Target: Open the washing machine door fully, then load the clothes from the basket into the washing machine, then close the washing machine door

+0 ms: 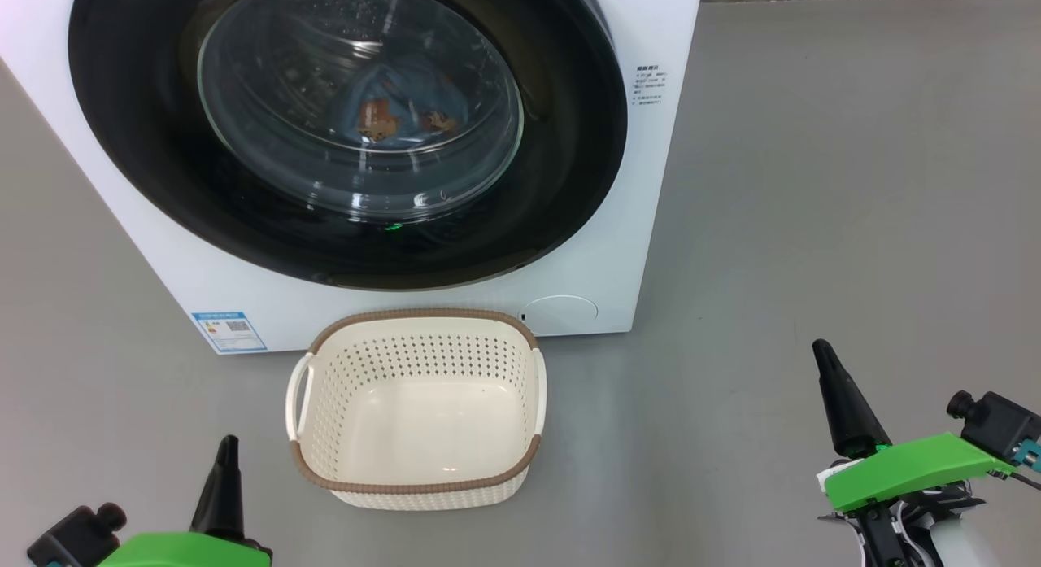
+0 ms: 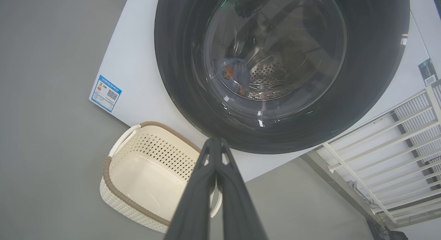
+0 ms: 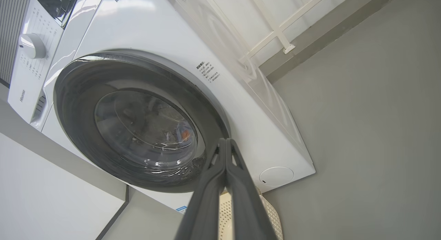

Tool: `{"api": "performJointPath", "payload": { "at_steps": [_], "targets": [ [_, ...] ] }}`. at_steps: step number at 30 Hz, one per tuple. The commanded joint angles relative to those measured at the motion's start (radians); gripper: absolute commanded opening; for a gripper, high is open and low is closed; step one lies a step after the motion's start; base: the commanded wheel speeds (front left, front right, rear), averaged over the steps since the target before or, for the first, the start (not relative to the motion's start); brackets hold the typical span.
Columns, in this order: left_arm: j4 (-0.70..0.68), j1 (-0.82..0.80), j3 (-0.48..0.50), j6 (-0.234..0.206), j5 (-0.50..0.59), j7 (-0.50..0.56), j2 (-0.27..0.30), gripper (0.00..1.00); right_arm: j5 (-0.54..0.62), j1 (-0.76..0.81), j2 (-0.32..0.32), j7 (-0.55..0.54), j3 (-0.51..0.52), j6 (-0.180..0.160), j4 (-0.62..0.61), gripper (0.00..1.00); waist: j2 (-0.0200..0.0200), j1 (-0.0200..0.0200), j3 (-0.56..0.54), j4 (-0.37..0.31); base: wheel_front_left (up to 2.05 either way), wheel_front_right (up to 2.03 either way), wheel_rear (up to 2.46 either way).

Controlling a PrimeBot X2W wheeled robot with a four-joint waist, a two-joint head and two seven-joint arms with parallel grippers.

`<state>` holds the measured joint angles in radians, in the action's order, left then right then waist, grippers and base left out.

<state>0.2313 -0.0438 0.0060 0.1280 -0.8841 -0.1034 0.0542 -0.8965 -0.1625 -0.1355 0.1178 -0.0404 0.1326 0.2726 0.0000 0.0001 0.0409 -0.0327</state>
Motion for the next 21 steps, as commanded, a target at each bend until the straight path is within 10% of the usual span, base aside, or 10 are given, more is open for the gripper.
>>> {"api": "performJointPath", "payload": {
  "at_steps": [1,21],
  "targets": [
    [-0.018,-0.042,0.023,0.0,-0.023,0.008,0.012,0.0,-0.031,-0.005,-0.004,-0.006,0.003,-0.001,-0.024,0.0,0.0,0.0,-0.001,0.001,0.0,0.0,0.0],
    [-0.008,-0.05,0.047,0.0,-0.22,0.067,0.007,0.0,-0.232,0.011,0.013,-0.061,0.035,-0.001,-0.024,0.0,0.0,-0.0001,-0.012,0.01,0.0,0.0,0.0]
  ]
}}
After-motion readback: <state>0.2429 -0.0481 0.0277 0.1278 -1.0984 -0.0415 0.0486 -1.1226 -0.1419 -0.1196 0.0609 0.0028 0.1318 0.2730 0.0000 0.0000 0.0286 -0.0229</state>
